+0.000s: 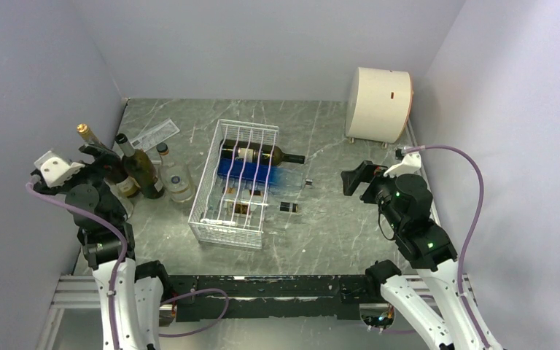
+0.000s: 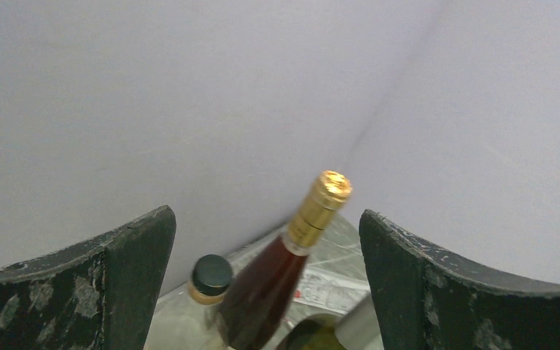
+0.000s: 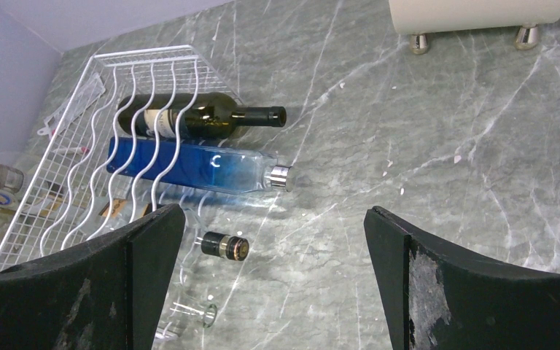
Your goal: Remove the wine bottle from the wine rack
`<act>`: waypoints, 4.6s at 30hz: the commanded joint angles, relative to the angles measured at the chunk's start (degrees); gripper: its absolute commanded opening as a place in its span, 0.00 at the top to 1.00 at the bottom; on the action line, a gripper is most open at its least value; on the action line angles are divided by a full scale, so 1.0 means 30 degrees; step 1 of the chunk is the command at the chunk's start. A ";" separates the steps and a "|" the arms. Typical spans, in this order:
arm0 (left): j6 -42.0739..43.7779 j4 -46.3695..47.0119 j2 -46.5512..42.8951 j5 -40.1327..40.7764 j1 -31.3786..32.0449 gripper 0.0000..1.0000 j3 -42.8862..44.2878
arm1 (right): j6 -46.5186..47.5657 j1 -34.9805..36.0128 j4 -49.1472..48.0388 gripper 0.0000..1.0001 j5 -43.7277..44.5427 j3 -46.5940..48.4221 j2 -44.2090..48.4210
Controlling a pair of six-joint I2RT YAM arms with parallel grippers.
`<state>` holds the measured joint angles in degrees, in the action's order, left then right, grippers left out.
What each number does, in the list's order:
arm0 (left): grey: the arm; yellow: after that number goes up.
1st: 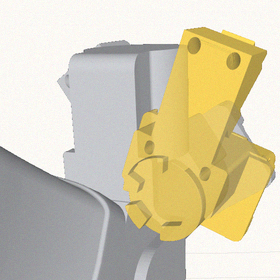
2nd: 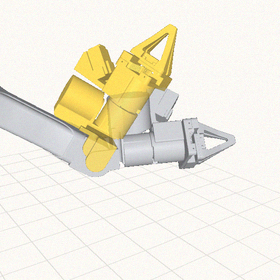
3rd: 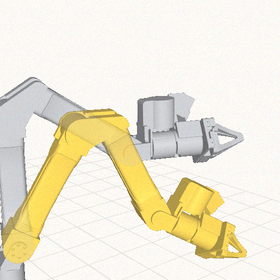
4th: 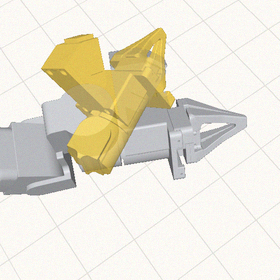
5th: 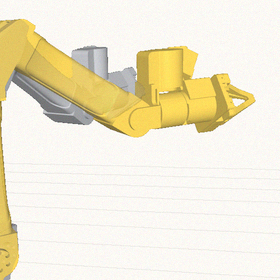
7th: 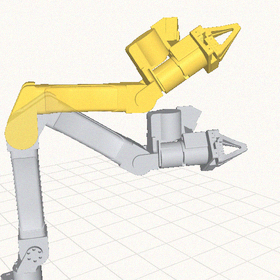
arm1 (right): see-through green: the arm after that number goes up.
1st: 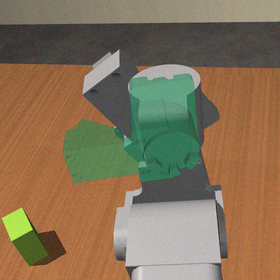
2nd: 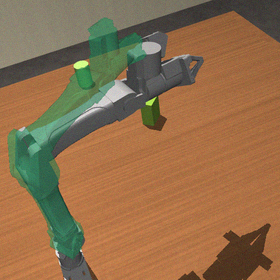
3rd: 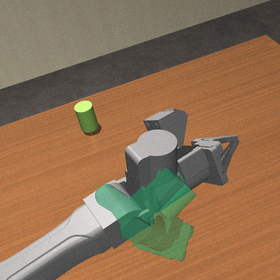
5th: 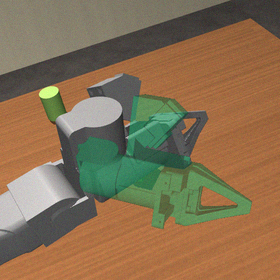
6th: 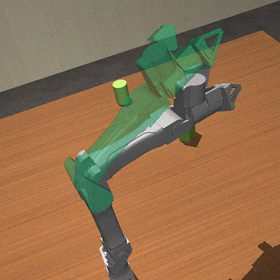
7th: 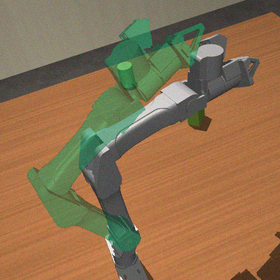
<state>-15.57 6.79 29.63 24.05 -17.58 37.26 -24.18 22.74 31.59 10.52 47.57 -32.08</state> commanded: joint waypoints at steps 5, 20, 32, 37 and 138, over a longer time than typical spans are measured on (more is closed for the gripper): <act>0.0066 -0.0762 -0.0780 -0.7341 0.1114 0.00 0.2203 | -0.0073 0.0126 0.0471 0.00 0.0423 0.0483 -0.0048; -0.6236 0.5249 0.3234 -2.3633 0.1637 0.00 0.3457 | 0.0190 0.0128 -0.0264 0.00 -0.0049 0.0080 0.0265; -0.1205 0.0722 0.6241 -2.0406 1.0670 0.00 0.4641 | -0.0119 0.0125 -0.0697 0.00 -0.6379 -0.0188 -0.2066; 0.1860 -0.1189 0.7986 -1.8112 1.4443 0.00 0.6219 | 0.0080 0.0143 -0.1787 0.00 -1.1683 -0.1540 -0.4583; 0.8878 -0.0980 0.9987 -1.1753 2.0214 0.04 0.3846 | -0.3050 -0.3940 0.0154 1.00 -1.2734 -0.8091 -0.2725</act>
<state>9.93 3.55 57.82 -10.33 41.08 48.47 -36.01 11.97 21.21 -39.57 20.86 -43.46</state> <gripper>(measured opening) 0.963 0.391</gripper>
